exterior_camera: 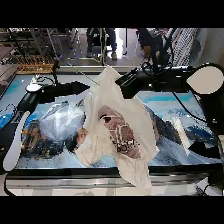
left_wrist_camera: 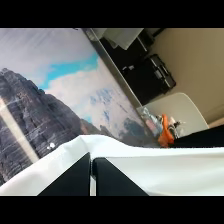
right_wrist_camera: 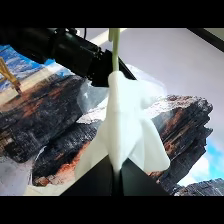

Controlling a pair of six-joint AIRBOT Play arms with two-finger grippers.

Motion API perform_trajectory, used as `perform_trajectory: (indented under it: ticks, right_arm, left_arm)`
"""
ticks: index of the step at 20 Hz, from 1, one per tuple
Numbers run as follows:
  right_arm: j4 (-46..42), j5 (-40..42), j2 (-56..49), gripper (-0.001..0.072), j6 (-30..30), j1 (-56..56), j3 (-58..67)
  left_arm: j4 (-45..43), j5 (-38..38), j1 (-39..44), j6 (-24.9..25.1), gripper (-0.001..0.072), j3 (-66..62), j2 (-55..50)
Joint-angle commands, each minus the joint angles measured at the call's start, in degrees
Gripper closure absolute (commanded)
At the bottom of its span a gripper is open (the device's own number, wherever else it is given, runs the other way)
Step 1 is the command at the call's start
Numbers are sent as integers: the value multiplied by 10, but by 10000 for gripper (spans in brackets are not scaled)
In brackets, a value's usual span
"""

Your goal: Fold the clothes and pants, and hang the long-sleeved shirts on hangers.

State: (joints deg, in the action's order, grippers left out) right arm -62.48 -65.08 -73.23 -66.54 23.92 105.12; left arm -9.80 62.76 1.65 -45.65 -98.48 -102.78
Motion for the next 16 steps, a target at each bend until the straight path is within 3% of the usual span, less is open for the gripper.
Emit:
perform_trajectory:
  ticks: [1, 7, 16]
  right_arm:
    - [8, -1, 5, 691, 0, 0, 0]
    - [8, -40, 9, 691, 0, 0, 0]
    - [-83, -71, 9, 692, -3, 0, 0]
  left_arm:
    - [1, -15, 1, 36, 692, -2, 0]
    - [80, -73, -26, 59, 694, -2, 0]
    - [103, -47, -66, 39, 696, -3, 0]
